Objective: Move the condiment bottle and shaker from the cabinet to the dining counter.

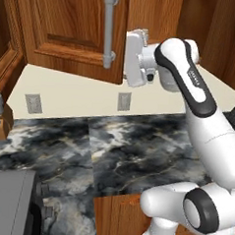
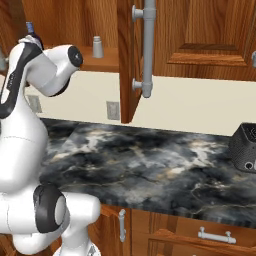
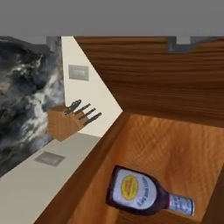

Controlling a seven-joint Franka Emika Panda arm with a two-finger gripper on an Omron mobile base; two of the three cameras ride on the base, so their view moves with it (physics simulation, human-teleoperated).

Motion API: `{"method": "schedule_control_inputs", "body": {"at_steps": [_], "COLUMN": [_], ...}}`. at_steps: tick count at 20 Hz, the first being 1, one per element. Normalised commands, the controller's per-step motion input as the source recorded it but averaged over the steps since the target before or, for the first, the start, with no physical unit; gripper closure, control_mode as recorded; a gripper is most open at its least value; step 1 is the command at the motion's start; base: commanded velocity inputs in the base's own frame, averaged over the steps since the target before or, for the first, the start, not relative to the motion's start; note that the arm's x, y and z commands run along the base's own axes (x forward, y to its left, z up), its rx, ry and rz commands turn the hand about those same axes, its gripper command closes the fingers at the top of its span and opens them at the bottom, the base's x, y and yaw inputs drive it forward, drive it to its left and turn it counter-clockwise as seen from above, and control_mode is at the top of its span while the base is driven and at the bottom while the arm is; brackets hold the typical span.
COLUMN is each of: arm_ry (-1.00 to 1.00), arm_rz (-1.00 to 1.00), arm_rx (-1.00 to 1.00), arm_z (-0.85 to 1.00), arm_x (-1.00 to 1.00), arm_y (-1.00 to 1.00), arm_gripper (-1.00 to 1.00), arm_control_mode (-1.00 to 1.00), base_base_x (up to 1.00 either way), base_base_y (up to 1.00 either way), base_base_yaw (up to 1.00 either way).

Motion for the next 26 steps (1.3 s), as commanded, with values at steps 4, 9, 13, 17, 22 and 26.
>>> {"method": "schedule_control_inputs", "body": {"at_steps": [4,9,13,17,22,26], "arm_ry": [0.01,-0.13,-0.26,-0.2,-0.09,-0.01], "arm_rz": [0.23,0.19,0.15,0.02,0.01,0.0], "arm_rx": [0.0,-0.05,-0.15,-0.08,-0.01,-0.05], "arm_z": [0.24,0.08,0.01,0.0,-0.03,-0.35], "arm_x": [-0.34,-0.89,-0.95,-0.21,0.18,0.43], "arm_y": [0.84,1.0,1.0,0.97,0.66,0.25], "arm_gripper": [-1.0,-1.0,-1.0,-1.0,-1.0,-1.0], "arm_control_mode": [-1.0,-1.0,-1.0,-1.0,-1.0,-1.0], "base_base_x": [0.0,0.0,0.0,0.0,0.0,0.0], "base_base_y": [0.0,0.0,0.0,0.0,0.0,0.0], "base_base_yaw": [0.0,0.0,0.0,0.0,0.0,0.0]}}
